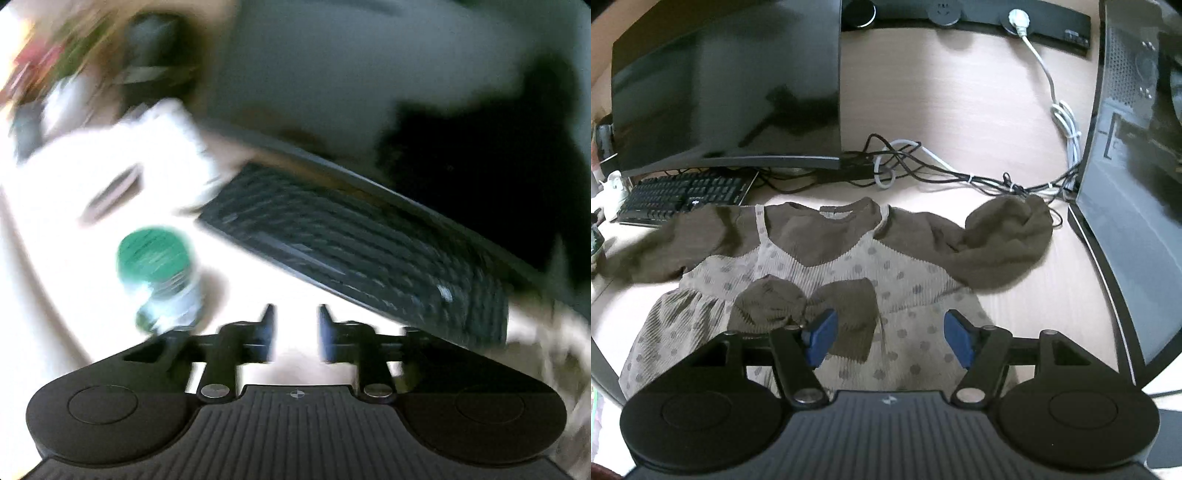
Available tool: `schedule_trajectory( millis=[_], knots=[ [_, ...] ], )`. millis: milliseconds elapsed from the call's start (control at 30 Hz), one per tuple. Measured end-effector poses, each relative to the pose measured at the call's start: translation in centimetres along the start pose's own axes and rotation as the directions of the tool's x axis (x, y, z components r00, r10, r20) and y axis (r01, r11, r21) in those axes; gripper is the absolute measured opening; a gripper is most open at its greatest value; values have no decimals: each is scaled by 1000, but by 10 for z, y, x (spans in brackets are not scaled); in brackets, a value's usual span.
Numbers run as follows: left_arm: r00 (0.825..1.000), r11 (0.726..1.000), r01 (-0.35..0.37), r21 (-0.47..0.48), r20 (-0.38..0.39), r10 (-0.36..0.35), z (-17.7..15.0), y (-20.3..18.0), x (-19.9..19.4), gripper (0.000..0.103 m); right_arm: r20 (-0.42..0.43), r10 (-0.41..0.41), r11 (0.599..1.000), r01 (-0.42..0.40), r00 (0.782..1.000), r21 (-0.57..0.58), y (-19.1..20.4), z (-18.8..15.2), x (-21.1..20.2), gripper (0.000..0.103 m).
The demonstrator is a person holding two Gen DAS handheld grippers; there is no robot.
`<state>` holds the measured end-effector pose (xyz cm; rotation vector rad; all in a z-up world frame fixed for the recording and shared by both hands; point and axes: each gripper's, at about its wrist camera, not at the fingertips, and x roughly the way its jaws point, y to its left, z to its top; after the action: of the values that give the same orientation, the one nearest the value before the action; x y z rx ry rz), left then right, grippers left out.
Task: Fold clothes
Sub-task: 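Grasp the brown sleeve cuff with the left tool and pull it outward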
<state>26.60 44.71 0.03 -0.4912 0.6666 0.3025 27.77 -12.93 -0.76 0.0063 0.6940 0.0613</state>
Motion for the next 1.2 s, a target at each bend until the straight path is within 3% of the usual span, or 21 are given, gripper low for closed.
schedule_trajectory(
  millis=[100, 200, 267, 300, 333, 433, 467, 500, 533, 633, 700, 800, 1000, 1133, 1200],
  knots=[
    [988, 972, 146, -184, -20, -152, -7, 23, -11, 68, -10, 4, 1000, -5, 1000, -6, 1, 1, 5, 67],
    [947, 939, 280, -199, -101, -303, -28, 13, -14, 80, -21, 15, 1000, -15, 1000, -5, 2, 4, 13, 67],
    [917, 931, 321, -173, -190, -351, -48, -3, -9, 84, -25, 24, 1000, -25, 999, -12, 4, 8, 18, 67],
    [916, 939, 307, -156, -218, -336, -58, -11, -7, 84, -26, 30, 999, -31, 999, -18, 5, 10, 20, 67],
    [926, 953, 274, -131, -230, -298, -67, -18, -6, 84, -25, 39, 999, -39, 999, -24, 6, 12, 22, 67],
    [987, 999, 52, 15, -151, -49, -87, -39, -8, 83, -21, 62, 997, -63, 998, -43, 9, 18, 27, 68],
    [994, 995, -40, 94, -96, 49, -92, -48, -9, 84, -21, 67, 997, -68, 998, -47, 9, 19, 28, 68],
    [990, 979, -123, 165, -52, 133, -97, -57, -8, 85, -20, 72, 996, -73, 997, -51, 10, 21, 30, 68],
    [984, 965, -161, 207, -47, 174, -101, -62, -5, 85, -20, 76, 996, -77, 997, -52, 10, 21, 31, 69],
    [980, 967, -147, 210, -99, 170, -103, -62, 10, 73, -20, 85, 995, -86, 996, -54, 11, 22, 33, 69],
    [980, 972, -130, 195, -121, 155, -102, -63, 17, 45, -22, 88, 995, -89, 996, -49, 11, 22, 34, 69],
    [985, 967, -125, 221, -93, 148, -98, -65, 15, 22, -25, 89, 995, -90, 996, -41, 10, 22, 35, 69],
    [990, 967, -139, 214, 62, 129, -56, -69, 7, 14, -22, 90, 995, -91, 996, -32, 14, 23, 37, 69],
    [965, 969, -242, 42, 114, 236, -36, -39, 4, 17, -21, 95, 995, -95, 995, -30, 20, 22, 37, 69],
    [983, 981, -162, -104, 75, 170, -37, -15, -3, 30, -23, 96, 995, -96, 995, -25, 21, 20, 36, 69]
  ],
)
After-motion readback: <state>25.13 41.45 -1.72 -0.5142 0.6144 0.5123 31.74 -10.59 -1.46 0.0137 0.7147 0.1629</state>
